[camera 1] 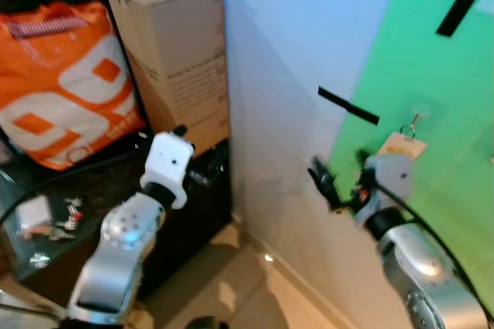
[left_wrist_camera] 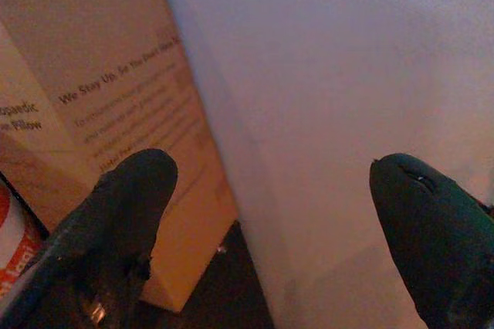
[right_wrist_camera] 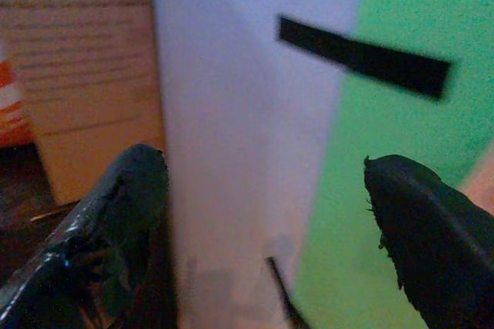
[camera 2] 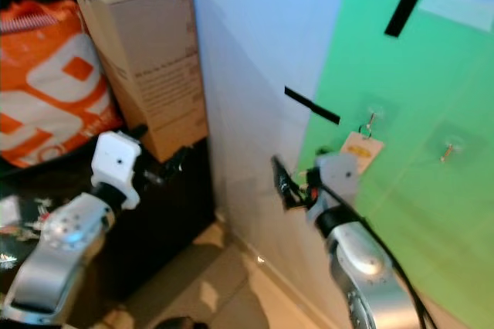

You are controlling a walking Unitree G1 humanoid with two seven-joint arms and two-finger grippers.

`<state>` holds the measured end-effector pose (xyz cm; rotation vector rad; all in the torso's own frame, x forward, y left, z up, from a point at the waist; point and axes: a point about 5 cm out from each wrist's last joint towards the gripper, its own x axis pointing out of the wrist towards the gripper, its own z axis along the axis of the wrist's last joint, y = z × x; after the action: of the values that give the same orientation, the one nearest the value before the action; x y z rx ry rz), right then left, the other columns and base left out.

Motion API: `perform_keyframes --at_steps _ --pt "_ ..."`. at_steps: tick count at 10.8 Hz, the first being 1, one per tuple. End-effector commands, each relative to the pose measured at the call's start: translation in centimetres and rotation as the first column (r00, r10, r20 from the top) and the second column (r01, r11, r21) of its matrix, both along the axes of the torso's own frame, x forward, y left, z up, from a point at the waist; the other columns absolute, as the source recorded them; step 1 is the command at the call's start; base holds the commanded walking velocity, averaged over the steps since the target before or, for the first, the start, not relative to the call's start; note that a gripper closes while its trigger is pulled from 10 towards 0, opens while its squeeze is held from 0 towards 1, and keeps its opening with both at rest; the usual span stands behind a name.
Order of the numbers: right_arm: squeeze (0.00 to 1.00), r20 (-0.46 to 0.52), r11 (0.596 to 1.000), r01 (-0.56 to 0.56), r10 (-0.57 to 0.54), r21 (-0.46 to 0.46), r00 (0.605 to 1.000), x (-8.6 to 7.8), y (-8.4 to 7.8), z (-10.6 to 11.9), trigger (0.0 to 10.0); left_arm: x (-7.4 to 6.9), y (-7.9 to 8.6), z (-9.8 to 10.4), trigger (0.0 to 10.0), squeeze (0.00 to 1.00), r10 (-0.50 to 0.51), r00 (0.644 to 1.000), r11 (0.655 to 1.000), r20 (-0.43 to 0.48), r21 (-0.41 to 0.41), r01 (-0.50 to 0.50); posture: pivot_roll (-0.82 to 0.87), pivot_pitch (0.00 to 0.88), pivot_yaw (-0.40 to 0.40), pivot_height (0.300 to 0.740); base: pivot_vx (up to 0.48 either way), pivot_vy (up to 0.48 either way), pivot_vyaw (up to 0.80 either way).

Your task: Hang keys on a hook

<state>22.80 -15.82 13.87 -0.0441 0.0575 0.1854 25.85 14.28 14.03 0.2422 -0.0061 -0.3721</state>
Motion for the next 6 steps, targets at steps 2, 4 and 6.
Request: perform_keyframes --at_steps 2,4,6 --pt "0.00 -0.002 0.999 -0.011 0.011 0.037 1.000 0.18 -0.39 0.02 10.0 0.36 0.10 0.42 10.0 0.00 0.013 1.000 1.000 0.021 0.007 -0.013 -0.08 0.003 0.043 0.740 0.000 0.142 0.00" --pt "0.00 -0.041 0.996 -0.028 0.032 0.087 0.999 0.17 -0.12 -0.21 10.0 0.44 -0.01 0.46 10.0 0.00 0.014 1.000 1.000 0.022 -0.003 -0.014 -0.08 0.006 0.043 0.740 0.000 0.291 0.00" --pt "0.00 -0.062 0.994 -0.026 0.033 0.110 0.998 0.07 -0.22 -0.59 10.0 0.42 -0.05 0.41 10.0 0.00 0.015 1.000 1.000 0.020 -0.004 -0.015 -0.08 0.009 0.039 0.740 0.000 0.302 0.00"
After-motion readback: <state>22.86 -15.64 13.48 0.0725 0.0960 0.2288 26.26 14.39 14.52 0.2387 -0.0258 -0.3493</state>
